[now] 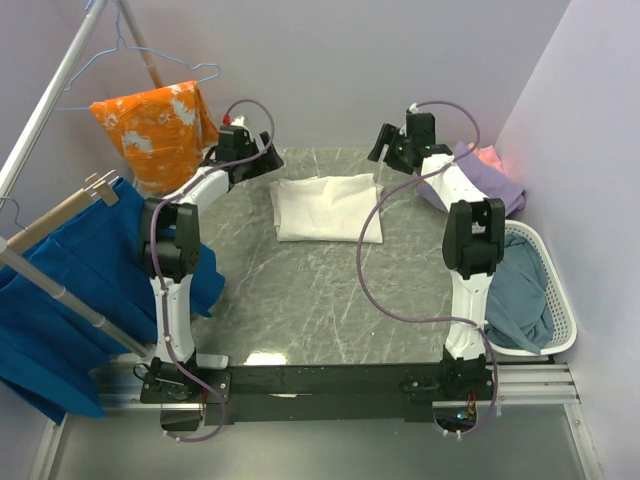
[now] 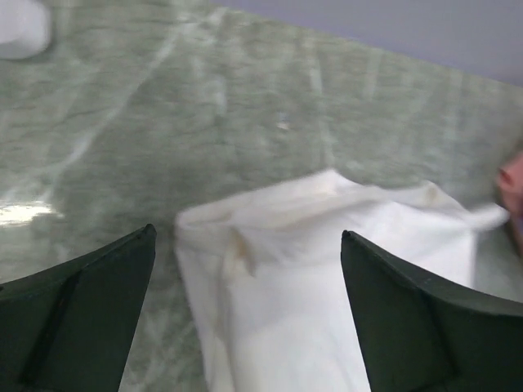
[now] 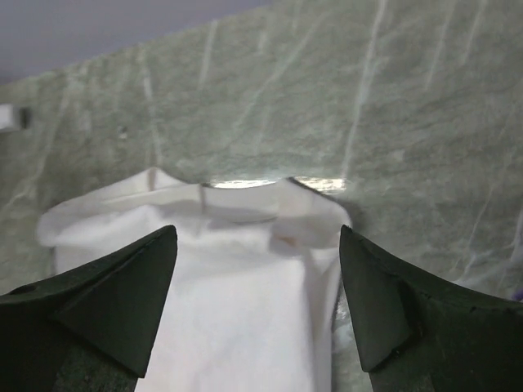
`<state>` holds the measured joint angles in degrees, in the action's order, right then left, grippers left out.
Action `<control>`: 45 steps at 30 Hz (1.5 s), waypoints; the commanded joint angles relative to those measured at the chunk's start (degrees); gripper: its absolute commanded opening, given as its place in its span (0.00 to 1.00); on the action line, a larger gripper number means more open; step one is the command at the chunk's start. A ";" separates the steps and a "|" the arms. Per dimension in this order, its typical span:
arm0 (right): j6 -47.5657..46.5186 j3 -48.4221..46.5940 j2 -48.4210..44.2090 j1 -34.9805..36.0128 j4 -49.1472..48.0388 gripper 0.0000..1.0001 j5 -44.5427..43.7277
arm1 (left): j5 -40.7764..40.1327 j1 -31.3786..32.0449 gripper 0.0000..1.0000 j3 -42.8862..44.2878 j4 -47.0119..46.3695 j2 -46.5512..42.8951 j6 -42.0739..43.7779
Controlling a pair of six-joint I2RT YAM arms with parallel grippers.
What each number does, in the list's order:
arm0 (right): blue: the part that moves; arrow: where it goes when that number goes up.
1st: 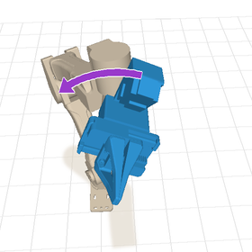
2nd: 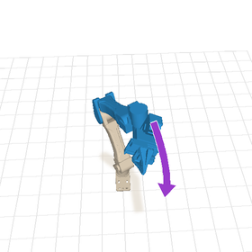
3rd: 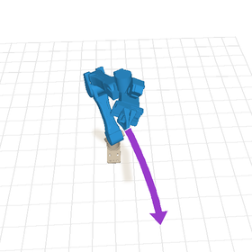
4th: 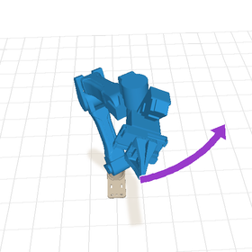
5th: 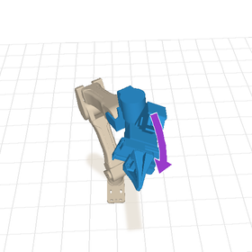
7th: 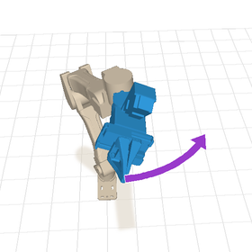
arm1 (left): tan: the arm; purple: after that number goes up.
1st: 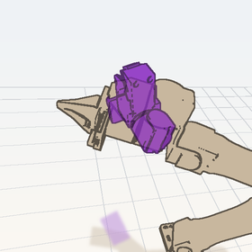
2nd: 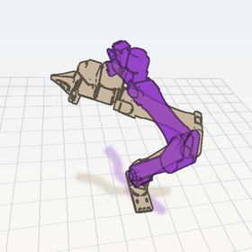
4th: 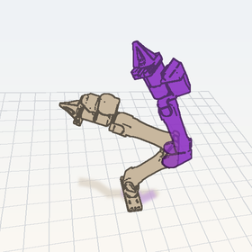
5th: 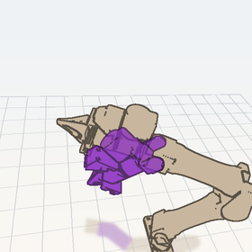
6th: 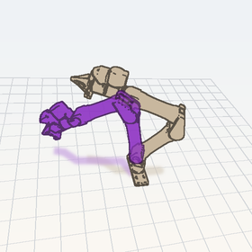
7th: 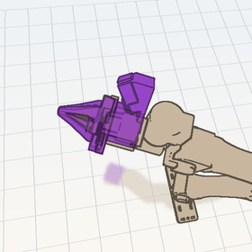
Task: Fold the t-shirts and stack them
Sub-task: Fold the long partially folded tshirt into a neat square, then smooth out wrinkles on the folded tshirt
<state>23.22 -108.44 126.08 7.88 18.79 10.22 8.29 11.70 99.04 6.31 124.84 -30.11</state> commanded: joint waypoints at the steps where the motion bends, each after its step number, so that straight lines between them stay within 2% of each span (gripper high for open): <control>1: -1.34 0.94 -7.25 2.48 -1.20 0.86 6.38 | 15.83 2.00 0.99 -1.84 -4.63 -7.24 -1.09; 5: -0.99 3.50 -7.70 4.77 0.81 0.85 10.34 | 22.28 4.38 1.00 -1.66 -2.70 -6.28 1.01; 10: 1.47 4.30 -5.59 5.48 -1.12 0.84 14.30 | 28.61 5.17 1.00 -1.40 -5.16 -2.76 -0.48; 15: 1.21 -1.67 1.35 5.22 0.11 0.83 13.25 | 28.53 4.91 0.99 1.23 -5.87 2.07 1.53; 21: 1.38 -14.50 12.60 3.99 5.99 0.83 10.97 | 28.09 3.68 1.00 6.68 -5.60 9.19 4.09; 31: 3.66 -17.07 17.27 0.56 5.74 0.84 7.88 | 26.69 -0.71 0.99 11.17 -9.03 15.96 3.92; 34: 3.06 -15.41 14.47 0.47 4.07 0.84 6.75 | 28.09 -1.68 0.99 9.42 -12.19 14.05 2.34; 39: 1.83 -6.27 5.77 0.47 -3.39 0.85 3.76 | 23.09 -1.77 1.00 3.97 -12.99 6.75 3.39; 43: 1.12 0.32 -1.17 0.56 -4.02 0.86 4.28 | 18.52 -1.69 0.99 -2.53 -13.51 -1.85 3.30; 45: 0.95 3.05 -3.29 0.65 -4.98 0.86 4.54 | 18.68 -1.77 1.00 -6.22 -13.42 -4.15 2.52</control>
<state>25.61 -108.47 132.44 8.27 19.16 15.35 29.89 9.74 96.97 -3.88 130.50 -27.90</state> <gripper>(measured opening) 0.853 0.994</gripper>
